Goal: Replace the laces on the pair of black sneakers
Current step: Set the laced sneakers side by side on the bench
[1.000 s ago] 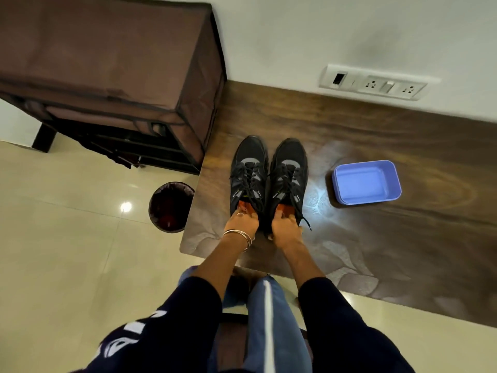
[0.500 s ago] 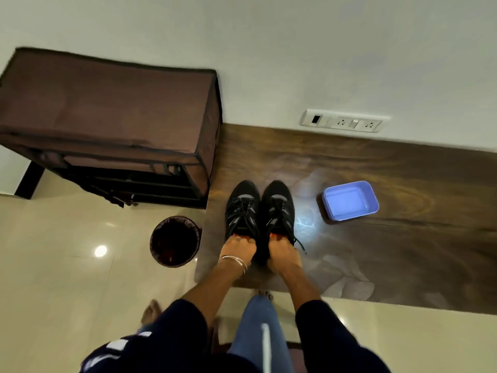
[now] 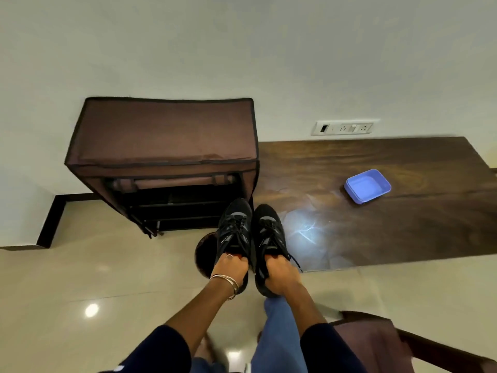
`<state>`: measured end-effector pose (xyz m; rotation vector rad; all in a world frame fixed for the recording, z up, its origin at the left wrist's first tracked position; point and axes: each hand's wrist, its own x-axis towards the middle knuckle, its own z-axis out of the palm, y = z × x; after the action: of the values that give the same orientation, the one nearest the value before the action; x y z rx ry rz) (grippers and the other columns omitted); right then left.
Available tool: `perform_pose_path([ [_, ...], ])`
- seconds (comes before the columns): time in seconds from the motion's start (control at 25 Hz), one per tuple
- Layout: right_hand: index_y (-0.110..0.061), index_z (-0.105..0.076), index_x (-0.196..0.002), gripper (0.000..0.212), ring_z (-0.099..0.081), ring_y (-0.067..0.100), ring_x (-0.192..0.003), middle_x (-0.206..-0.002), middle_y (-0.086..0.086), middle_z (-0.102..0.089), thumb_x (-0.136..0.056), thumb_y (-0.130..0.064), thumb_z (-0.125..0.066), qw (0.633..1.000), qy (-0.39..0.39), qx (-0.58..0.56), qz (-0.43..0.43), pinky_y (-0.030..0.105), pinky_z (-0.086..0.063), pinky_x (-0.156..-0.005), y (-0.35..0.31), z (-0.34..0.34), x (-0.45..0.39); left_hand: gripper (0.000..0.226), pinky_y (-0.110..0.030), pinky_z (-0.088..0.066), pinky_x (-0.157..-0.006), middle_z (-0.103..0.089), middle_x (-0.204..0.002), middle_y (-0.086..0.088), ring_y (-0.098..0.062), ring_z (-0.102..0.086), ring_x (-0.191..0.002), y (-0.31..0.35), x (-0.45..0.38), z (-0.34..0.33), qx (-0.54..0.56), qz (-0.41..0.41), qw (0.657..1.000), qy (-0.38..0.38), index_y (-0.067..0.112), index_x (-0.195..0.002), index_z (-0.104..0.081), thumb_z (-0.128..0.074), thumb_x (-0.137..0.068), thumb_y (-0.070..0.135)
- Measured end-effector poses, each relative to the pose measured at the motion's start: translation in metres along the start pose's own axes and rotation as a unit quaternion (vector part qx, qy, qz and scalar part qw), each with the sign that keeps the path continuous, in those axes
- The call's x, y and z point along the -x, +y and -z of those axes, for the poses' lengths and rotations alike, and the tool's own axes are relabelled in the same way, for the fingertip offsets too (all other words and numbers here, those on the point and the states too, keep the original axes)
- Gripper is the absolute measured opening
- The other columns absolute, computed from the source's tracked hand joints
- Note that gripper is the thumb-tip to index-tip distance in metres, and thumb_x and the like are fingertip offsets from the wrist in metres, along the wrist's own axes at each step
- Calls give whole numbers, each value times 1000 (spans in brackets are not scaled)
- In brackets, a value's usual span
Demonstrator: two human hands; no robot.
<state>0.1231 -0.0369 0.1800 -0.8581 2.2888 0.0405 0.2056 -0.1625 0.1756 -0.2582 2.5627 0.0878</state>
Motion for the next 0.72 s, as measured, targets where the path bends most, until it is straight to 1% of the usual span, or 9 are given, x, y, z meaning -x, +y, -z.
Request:
perform_pose_path([
  [0.08, -10, -48, -127, 40, -54, 36, -114, -125, 16, -54, -90, -21, -56, 1000, -20, 15, 5, 44, -50, -91, -25, -15, 5, 33, -39, -41, -95, -61, -117, -18, -36, -57, -111, -19, 19, -22, -1, 15, 1000, -13, 2, -121, -53, -49, -89, 7],
  [0.2, -9, -46, -131, 43, -52, 38, -118, -128, 18, -50, -90, -19, -55, 999, -31, 21, 37, 45, -47, -95, -58, -31, -3, 37, -40, -40, -96, -60, -120, -19, -37, -54, -114, -49, 37, -48, 16, 58, 997, -39, 3, -125, -51, -50, -88, 9],
  [0.32, -9, -41, -136, 49, -49, 38, -121, -130, 18, -48, -90, -19, -55, 997, -28, 30, 65, 47, -44, -98, -79, -35, -28, 40, -38, -38, -97, -59, -121, -17, -35, -52, -117, -78, 29, -60, 29, 104, 993, -41, 6, -128, -48, -51, -89, 13],
  [0.44, -9, -34, -142, 58, -44, 36, -126, -134, 17, -44, -89, -18, -56, 995, -8, 43, 92, 49, -41, -101, -92, -28, -79, 43, -36, -36, -97, -57, -124, -15, -33, -51, -118, -113, -10, -59, 56, 134, 989, -24, 9, -131, -46, -50, -89, 17],
  [0.56, -10, -28, -145, 65, -42, 37, -128, -136, 17, -41, -88, -16, -59, 994, 13, 48, 98, 52, -39, -104, -94, -25, -152, 48, -32, -36, -95, -57, -125, -13, -31, -48, -120, -150, -73, -67, 61, 159, 985, 7, 11, -133, -45, -52, -87, 19],
  [0.72, -6, -29, -143, 65, -42, 38, -128, -136, 19, -40, -86, -15, -59, 991, 50, 76, 101, 51, -40, -103, -95, -25, -244, 50, -31, -35, -96, -56, -125, -13, -31, -43, -125, -192, -155, -75, 48, 167, 984, 35, 8, -134, -42, -55, -86, 18],
])
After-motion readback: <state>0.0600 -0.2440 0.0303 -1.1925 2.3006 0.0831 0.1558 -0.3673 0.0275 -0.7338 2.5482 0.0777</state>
